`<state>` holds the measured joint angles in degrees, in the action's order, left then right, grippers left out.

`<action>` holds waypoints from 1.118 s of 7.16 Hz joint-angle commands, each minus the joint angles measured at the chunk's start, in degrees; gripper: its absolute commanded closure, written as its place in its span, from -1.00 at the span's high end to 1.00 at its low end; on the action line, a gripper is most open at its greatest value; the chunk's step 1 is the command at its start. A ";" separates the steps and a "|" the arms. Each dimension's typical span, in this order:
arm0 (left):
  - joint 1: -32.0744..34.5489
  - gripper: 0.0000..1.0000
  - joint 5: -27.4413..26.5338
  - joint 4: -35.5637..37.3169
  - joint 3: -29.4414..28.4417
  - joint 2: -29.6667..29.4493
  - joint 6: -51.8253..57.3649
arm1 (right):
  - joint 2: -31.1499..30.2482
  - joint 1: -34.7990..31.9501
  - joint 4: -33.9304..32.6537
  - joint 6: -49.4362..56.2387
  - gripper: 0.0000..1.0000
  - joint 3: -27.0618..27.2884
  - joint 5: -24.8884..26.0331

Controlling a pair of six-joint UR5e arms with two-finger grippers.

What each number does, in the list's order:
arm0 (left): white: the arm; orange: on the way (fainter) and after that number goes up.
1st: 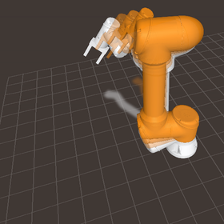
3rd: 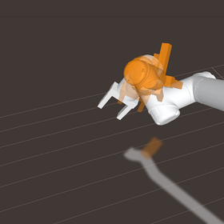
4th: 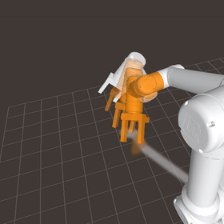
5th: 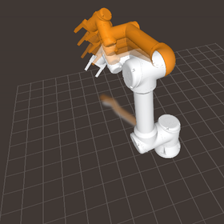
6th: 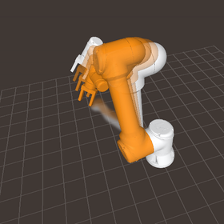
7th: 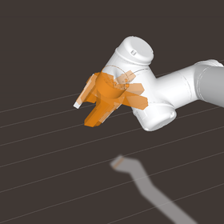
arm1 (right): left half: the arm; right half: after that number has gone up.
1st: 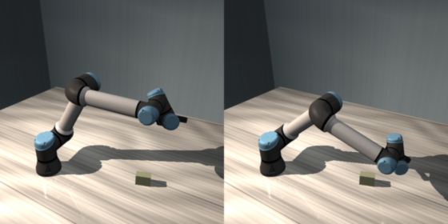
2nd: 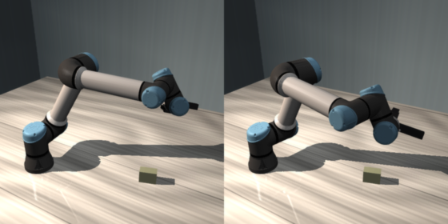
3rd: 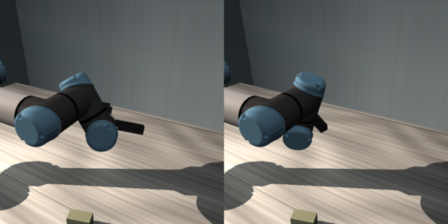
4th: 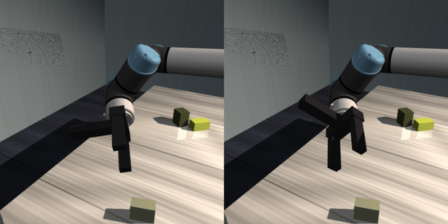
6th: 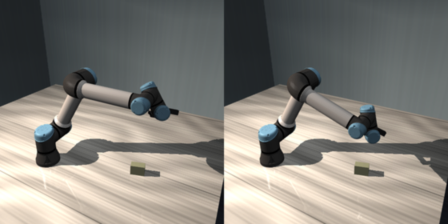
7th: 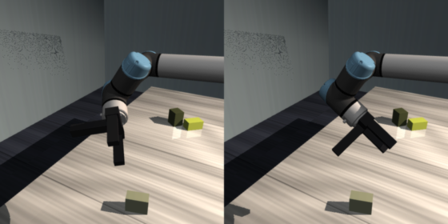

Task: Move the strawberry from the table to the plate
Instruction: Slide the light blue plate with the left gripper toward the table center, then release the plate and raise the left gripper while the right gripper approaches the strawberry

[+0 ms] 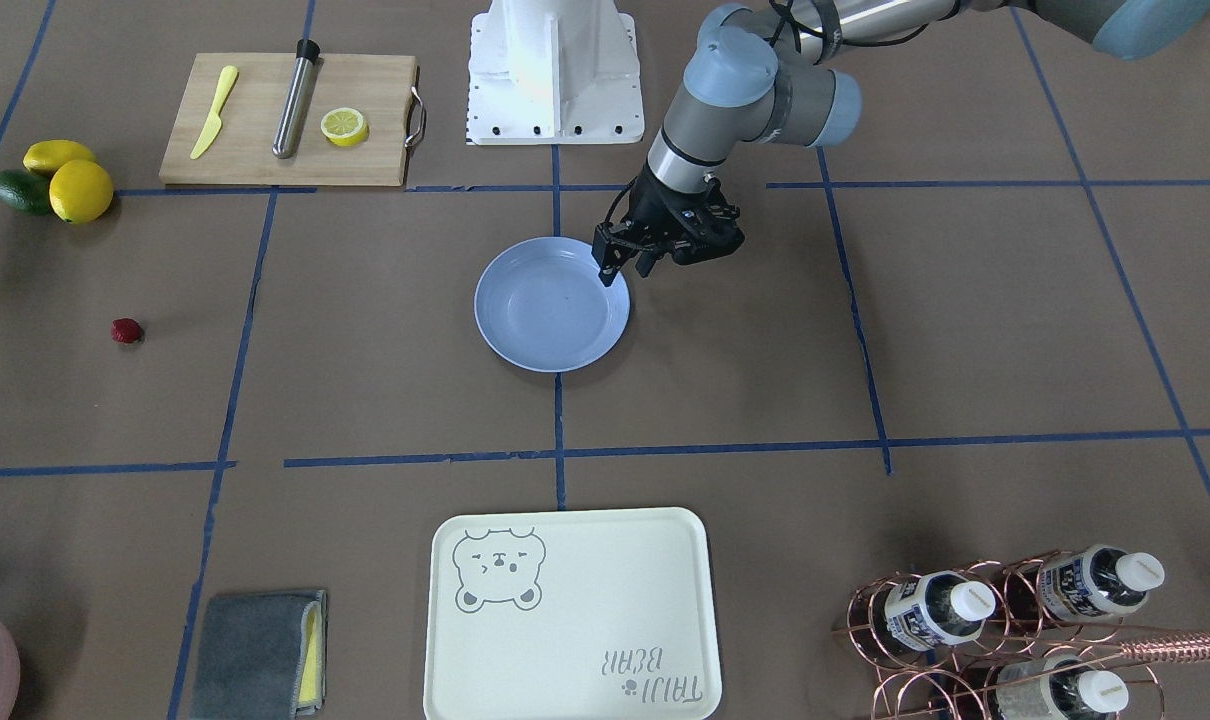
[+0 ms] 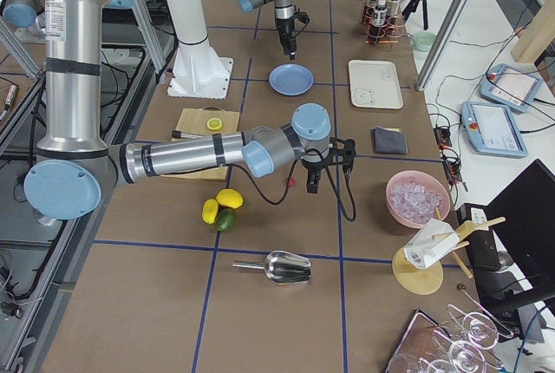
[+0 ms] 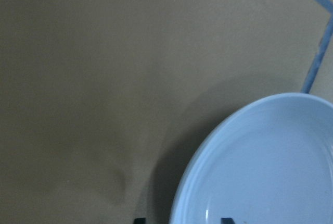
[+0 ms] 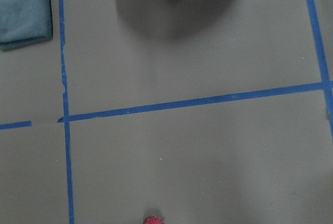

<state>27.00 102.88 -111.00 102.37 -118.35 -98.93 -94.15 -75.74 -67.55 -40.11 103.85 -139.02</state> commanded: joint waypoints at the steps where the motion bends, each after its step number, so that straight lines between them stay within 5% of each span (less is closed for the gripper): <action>1: 4.36 1.00 0.13 10.32 6.42 0.14 8.71 | -0.59 10.13 7.93 -9.42 1.00 -0.05 7.59; 3: 11.03 1.00 3.43 11.77 7.58 0.49 15.22 | -2.77 20.67 11.38 -11.92 1.00 -0.76 16.63; 4: 16.11 1.00 5.90 12.12 7.93 2.05 17.70 | -3.57 22.90 14.52 -12.62 1.00 -2.58 17.64; 8: 16.95 1.00 6.01 12.12 7.76 2.42 20.36 | -1.91 26.34 16.13 -12.63 0.99 -5.68 18.52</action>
<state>43.88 108.83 -98.88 110.11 -115.97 -78.74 -96.26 -50.38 -51.27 -52.74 98.50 -120.64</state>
